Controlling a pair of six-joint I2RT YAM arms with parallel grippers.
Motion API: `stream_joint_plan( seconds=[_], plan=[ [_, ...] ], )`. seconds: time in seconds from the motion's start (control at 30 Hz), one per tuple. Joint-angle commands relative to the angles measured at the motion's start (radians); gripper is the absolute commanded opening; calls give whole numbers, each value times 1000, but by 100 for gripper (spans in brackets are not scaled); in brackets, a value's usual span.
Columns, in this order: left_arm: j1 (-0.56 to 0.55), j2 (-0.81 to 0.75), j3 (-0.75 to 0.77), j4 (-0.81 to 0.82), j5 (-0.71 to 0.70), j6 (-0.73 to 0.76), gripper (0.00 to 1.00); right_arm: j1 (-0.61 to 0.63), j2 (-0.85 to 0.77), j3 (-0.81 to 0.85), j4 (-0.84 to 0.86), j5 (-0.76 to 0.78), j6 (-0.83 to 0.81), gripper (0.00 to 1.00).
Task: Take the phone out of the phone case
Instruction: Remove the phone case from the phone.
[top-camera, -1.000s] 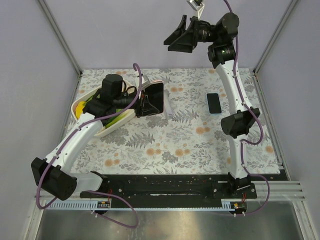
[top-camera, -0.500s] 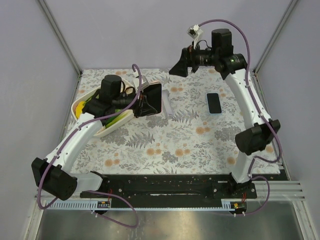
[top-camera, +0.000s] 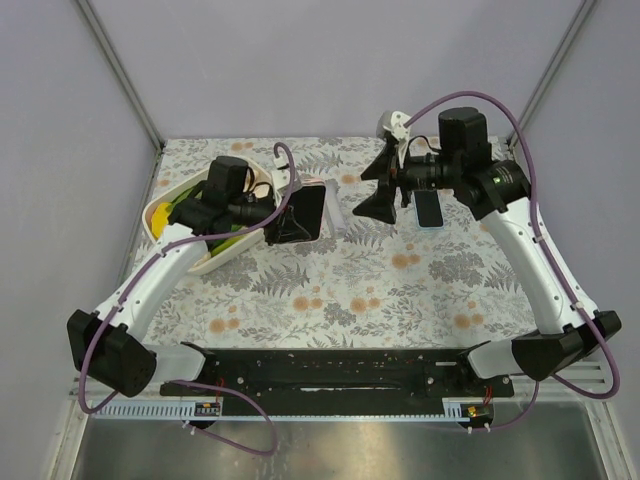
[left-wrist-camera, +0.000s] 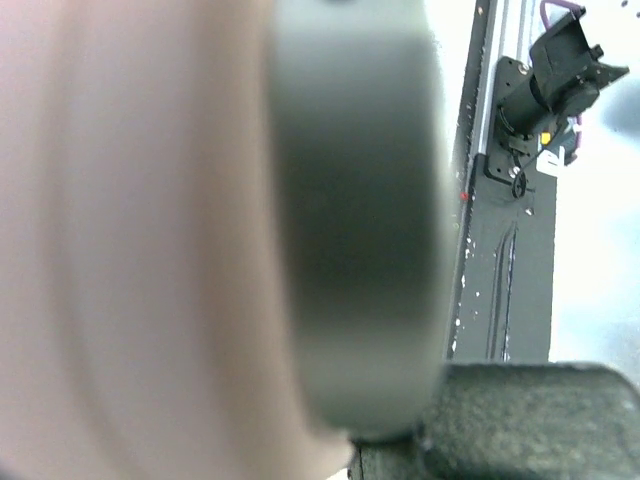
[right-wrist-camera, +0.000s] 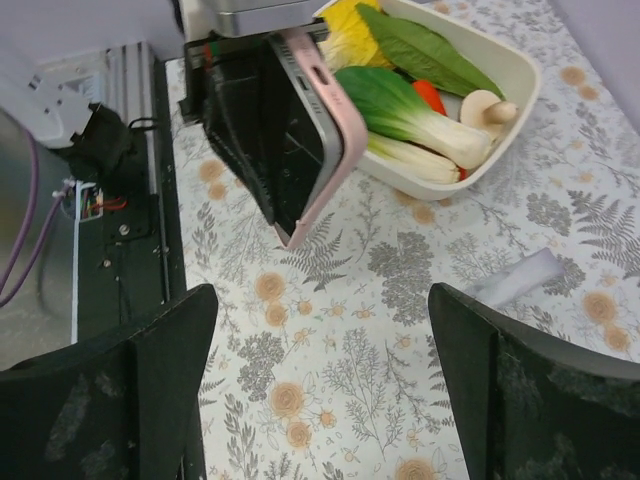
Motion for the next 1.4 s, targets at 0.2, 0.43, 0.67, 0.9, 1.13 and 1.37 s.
stream_joint_plan(
  seconds=[0.2, 0.43, 0.67, 0.9, 1.13, 1.37],
  plan=[
    [-42, -35, -13, -37, 74, 242, 0, 146, -35, -6, -239, -93, -331, 91],
    [-83, -38, -35, -37, 21, 289, 0, 205, -32, 15, -273, -70, -353, 90],
    [-111, -36, -39, -30, -5, 298, 0, 234, -30, 2, -276, -41, -359, 89],
    [-126, -42, -52, -30, -15, 303, 0, 242, -27, -3, -257, 3, -353, 88],
    [-125, -39, -58, -14, -41, 298, 0, 243, -39, 15, -273, 31, -347, 86],
    [-126, -32, -52, -14, -28, 298, 0, 243, -58, 14, -274, 46, -348, 86]
  ],
)
